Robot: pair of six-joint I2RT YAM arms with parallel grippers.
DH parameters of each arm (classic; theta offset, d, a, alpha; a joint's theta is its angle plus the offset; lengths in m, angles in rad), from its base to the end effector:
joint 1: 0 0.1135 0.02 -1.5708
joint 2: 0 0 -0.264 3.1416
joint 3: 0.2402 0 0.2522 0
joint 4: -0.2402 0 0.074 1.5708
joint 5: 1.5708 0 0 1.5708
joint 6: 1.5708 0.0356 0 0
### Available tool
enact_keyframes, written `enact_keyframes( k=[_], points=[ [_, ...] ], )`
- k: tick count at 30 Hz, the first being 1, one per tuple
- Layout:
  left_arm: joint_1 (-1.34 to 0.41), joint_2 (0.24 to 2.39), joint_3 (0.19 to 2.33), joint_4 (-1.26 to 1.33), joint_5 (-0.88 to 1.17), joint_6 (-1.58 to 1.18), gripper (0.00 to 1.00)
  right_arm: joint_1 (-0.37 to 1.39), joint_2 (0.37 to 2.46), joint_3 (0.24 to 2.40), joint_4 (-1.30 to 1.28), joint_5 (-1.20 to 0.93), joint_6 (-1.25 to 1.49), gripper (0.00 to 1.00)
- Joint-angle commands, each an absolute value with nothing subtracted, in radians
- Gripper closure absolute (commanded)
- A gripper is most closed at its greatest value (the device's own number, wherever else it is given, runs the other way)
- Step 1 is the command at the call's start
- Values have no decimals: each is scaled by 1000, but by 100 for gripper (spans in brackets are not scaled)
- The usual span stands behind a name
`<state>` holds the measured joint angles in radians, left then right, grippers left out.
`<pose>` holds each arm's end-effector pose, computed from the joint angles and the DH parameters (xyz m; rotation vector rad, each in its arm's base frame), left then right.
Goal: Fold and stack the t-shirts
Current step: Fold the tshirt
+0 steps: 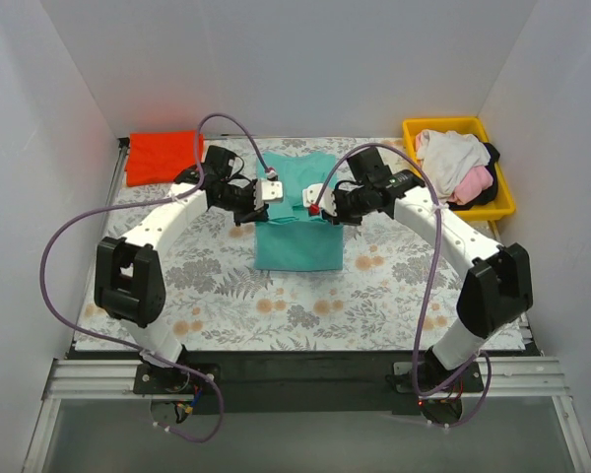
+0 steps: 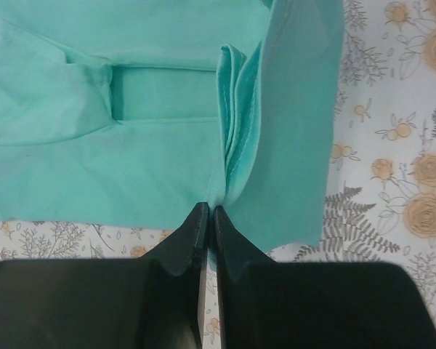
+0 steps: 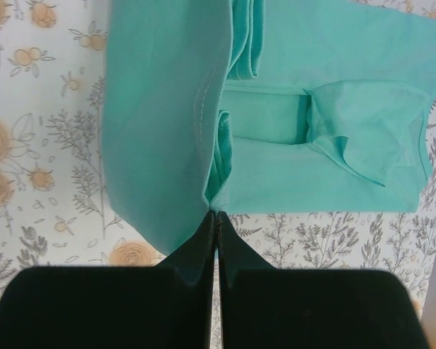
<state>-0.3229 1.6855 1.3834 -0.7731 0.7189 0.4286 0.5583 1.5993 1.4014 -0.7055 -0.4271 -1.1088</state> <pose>0.3243 -0.1333 0.2715 1.1268 2.2153 -0.8954 0.2851 0.1955 0.3045 -1.8803 1.4660 0.2722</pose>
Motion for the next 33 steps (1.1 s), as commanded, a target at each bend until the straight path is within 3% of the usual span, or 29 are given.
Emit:
enact_keyframes(
  k=[1,19,31,33],
  points=[
    [-295,1729,1439,-732,753,466,100,525,1669,1492,-712,-463,-1206,99],
    [-247,1974,1493,-532,726,457,100,445,2031,1755,-698,-508,-1269,99],
    [-244,2072,1525,-469,686,440,100,439,2131,1772,-595,-483,-1229,99],
    [-244,2077,1534,-457,673,420,88,439,2148,1795,-594,-468,-1220,99]
  ],
)
